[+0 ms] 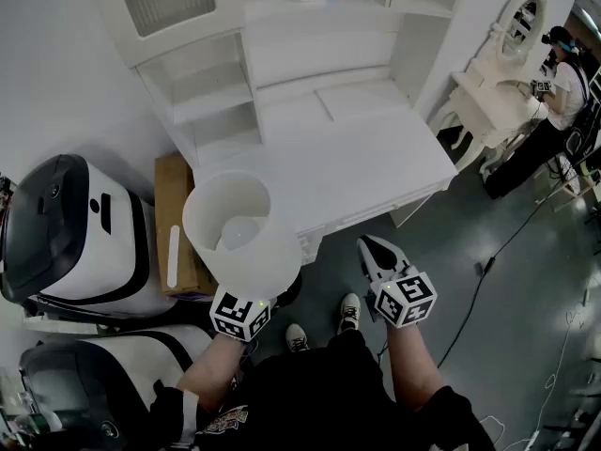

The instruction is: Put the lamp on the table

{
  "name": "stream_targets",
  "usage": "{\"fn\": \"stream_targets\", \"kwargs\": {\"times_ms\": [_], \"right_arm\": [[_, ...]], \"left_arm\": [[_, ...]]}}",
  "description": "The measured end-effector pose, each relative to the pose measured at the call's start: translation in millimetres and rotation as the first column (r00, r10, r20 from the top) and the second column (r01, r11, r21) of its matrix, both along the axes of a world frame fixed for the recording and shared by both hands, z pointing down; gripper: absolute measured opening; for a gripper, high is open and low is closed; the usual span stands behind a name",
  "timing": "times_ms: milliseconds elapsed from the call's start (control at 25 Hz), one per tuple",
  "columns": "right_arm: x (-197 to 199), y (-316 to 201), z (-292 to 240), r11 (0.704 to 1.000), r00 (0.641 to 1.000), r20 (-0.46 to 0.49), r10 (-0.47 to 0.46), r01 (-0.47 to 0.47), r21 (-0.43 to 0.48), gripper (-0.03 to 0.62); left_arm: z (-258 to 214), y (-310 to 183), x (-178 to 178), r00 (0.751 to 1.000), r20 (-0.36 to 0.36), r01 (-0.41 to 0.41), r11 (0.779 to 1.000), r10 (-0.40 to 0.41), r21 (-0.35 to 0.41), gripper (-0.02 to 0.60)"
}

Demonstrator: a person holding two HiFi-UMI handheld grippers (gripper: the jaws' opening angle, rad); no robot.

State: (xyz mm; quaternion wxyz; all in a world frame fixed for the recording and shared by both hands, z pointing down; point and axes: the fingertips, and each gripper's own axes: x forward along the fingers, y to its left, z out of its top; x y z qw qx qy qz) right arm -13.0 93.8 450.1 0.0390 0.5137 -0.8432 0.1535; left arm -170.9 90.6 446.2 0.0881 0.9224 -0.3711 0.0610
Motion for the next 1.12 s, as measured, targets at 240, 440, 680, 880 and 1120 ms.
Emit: {"fn": "stream_targets", "kwargs": {"times_ms": [240, 440, 680, 880, 1120], "right_arm": [[-2, -3, 2, 1.0, 1.0, 0.003, -0.002, 0.002, -0.005, 0.025], [-6, -6, 1, 1.0, 1.0, 0.012, -0.02, 0.02, 0.012, 0.026], [-8, -10, 2, 0.999, 0.999, 0.012, -0.04, 0.04, 0.01, 0.026], [-5, -12, 2, 0.999, 0.999, 0.016, -0.05, 0.05, 0.004, 0.026], [2, -18, 1, 0.998, 0.998, 0.019, -0.067, 0.067, 0.003, 0.026]], "left_arm": [[2, -3, -1, 1.0, 0.001, -0.002, 1.0, 0.002, 0.001, 0.117], [0, -6, -4, 1.0, 0.001, 0.005, 1.0, -0.005, 0.002, 0.117], [2, -10, -5, 1.0, 0.003, 0.013, 1.0, -0.013, 0.002, 0.117], [1, -14, -2, 1.0, -0.004, 0.022, 1.0, -0.022, -0.001, 0.117], [1, -19, 7, 0.999, -0.007, 0.033, 0.999, -0.033, -0.001, 0.117]]}}
